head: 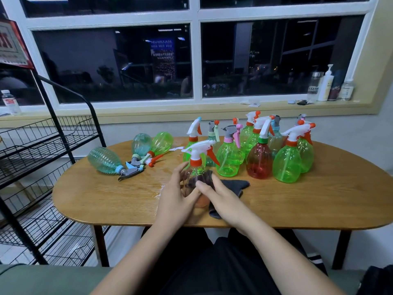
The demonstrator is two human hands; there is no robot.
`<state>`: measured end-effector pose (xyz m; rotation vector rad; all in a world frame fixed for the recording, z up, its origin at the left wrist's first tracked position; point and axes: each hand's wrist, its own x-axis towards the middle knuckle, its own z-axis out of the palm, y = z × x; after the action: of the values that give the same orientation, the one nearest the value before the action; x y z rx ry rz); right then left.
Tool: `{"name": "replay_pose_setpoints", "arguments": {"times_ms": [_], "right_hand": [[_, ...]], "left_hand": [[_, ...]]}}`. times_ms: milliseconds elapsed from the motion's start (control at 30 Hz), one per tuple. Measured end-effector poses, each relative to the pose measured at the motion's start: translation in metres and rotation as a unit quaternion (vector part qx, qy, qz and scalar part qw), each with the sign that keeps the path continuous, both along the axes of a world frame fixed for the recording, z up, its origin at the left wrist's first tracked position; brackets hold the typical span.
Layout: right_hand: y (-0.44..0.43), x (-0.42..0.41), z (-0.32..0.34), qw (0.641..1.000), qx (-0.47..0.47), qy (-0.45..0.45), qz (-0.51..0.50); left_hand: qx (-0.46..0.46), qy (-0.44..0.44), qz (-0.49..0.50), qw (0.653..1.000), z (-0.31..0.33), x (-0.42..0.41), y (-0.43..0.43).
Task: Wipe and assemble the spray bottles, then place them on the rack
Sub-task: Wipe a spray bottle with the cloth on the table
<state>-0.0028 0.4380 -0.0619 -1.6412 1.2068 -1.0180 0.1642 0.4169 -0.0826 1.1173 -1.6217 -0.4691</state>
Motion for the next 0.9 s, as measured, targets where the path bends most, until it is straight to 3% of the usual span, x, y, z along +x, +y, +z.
{"name": "replay_pose_setpoints", "arguments": {"times_ms": [167,267,567,767,900], "right_hand": [[0.006,0.003,0.011,0.993,-0.006,-0.117,-0.013],[0.008,0.009,0.015,0.990,-0.032,-0.136,0.007],[0.007,0.001,0.004,0.999,0.002,-0.049,-0.009],[0.013,0.001,0.019,0.984,-0.047,-0.172,0.029],[0.008,-0.001,0.006,0.993,-0.038,-0.112,-0.004]], "left_hand": [[-0.001,-0.016,0.012,1.000,-0.003,-0.001,-0.001],[-0.001,-0.020,0.005,1.000,-0.003,-0.001,-0.002],[-0.033,-0.042,0.001,0.999,-0.005,0.003,-0.006],[-0.035,-0.021,-0.006,0.999,-0.001,0.000,-0.002],[-0.029,-0.021,0.006,0.999,-0.001,0.000,-0.002]]}}
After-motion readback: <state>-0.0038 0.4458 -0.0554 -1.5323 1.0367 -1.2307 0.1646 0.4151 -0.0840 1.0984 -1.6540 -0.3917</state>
